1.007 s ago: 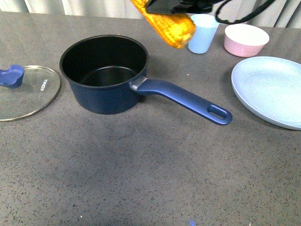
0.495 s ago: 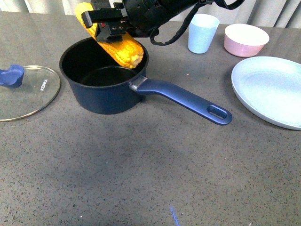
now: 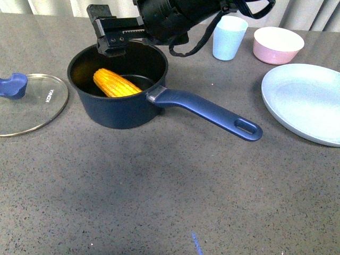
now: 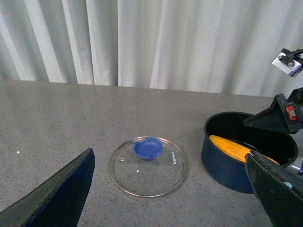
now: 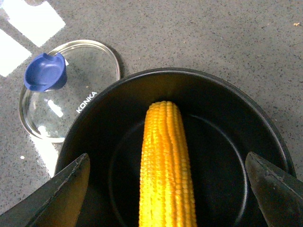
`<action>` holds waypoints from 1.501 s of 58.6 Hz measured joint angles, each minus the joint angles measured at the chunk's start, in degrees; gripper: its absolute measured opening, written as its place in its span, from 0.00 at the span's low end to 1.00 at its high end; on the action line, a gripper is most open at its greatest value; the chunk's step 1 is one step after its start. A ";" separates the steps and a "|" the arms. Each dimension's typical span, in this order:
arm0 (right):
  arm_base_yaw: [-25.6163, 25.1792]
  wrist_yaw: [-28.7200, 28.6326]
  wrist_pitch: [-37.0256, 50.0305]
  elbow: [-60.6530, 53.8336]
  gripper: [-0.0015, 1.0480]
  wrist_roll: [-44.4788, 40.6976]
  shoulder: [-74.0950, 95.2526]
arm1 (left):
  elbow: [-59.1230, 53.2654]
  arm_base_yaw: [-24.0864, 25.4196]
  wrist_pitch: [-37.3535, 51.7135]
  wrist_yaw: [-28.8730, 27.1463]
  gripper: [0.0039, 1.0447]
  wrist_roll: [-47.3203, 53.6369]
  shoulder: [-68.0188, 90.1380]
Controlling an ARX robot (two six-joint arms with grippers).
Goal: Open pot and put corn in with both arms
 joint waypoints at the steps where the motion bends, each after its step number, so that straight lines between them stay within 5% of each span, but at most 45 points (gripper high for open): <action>1: -0.28 -0.13 0.63 -0.83 0.91 0.44 -0.44 | 0.00 0.00 0.00 0.00 0.92 0.00 0.02; 15: -7.10 0.79 10.97 -16.50 0.91 2.73 -15.69 | 0.00 0.00 0.00 -0.02 0.92 0.00 0.00; 31: -21.03 -2.34 14.99 -40.89 0.91 4.48 -44.50 | 0.00 0.00 0.00 -0.02 0.92 0.00 0.00; 36: -19.82 21.00 33.03 -49.35 0.74 2.51 -47.69 | 0.00 0.00 0.00 0.02 0.92 0.00 0.00; 41: -21.22 28.15 40.33 -58.12 0.55 1.79 -51.15 | 0.00 0.00 0.00 -0.04 0.92 -0.02 0.00; 58: -24.96 24.81 43.56 -73.24 0.02 1.33 -62.64 | 0.00 0.00 0.00 -0.02 0.92 0.00 0.00; 88: -30.69 19.08 38.10 -84.32 0.02 1.18 -79.23 | 0.00 0.00 0.00 -0.02 0.92 0.00 0.00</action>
